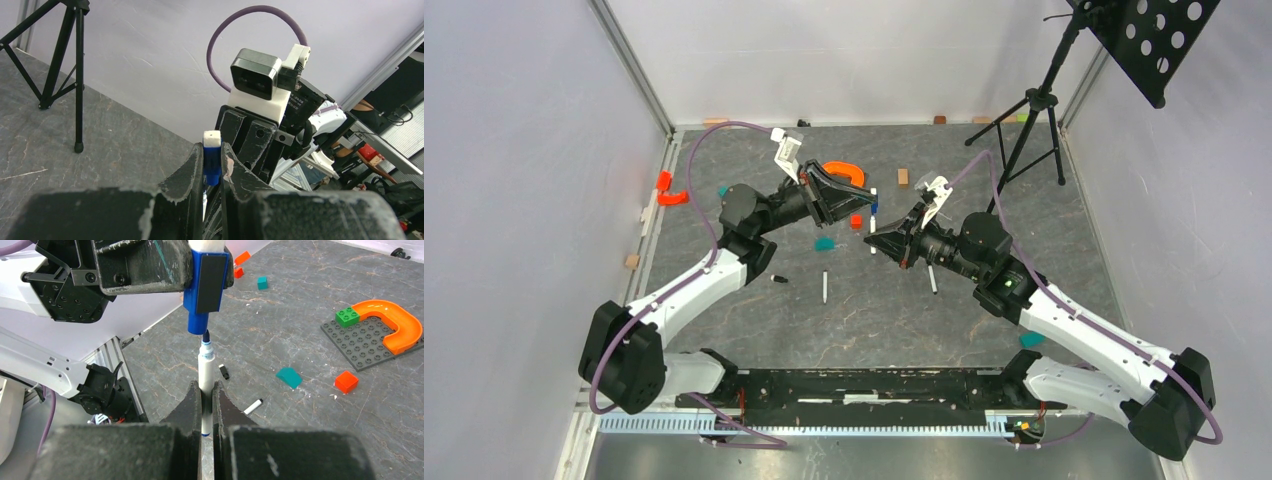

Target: Insert the pens into the pen caps

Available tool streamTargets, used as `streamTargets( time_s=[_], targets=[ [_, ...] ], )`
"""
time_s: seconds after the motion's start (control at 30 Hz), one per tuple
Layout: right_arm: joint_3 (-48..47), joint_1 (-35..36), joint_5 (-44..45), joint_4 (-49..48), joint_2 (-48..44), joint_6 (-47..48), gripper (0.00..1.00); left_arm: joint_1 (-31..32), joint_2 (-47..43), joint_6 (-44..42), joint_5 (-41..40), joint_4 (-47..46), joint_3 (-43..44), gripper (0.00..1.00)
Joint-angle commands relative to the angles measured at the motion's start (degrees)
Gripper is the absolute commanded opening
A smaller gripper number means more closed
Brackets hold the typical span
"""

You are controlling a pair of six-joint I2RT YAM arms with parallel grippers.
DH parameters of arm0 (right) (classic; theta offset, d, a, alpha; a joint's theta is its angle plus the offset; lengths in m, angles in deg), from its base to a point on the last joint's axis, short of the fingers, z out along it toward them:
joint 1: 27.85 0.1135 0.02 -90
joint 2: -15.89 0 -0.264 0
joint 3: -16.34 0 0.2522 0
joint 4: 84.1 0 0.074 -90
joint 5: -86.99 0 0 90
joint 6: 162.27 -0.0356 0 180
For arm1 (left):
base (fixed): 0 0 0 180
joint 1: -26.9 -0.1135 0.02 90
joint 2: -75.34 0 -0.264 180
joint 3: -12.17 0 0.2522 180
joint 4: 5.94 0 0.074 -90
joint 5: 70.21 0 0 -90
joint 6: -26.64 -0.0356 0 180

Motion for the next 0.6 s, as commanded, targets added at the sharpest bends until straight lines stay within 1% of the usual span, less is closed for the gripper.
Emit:
streamTargets(
  time_s=[0.0,0.17,0.57],
  targets=[
    [-1.2,0.0,0.3,-1.6,-0.3,0.5,0.00,0.4,-0.4,-2.7,-0.2,-0.3,0.0,0.02],
    [-0.9,0.0,0.2,-1.4,-0.8,0.4,0.00,0.4,-1.8,-4.9,-1.3,2.4,0.0,0.02],
    [-0.5,0.0,-0.4,-1.4,-1.4,0.0,0.00,0.3,-3.3,-5.9,-2.4,3.2,-0.2,0.02]
  ],
)
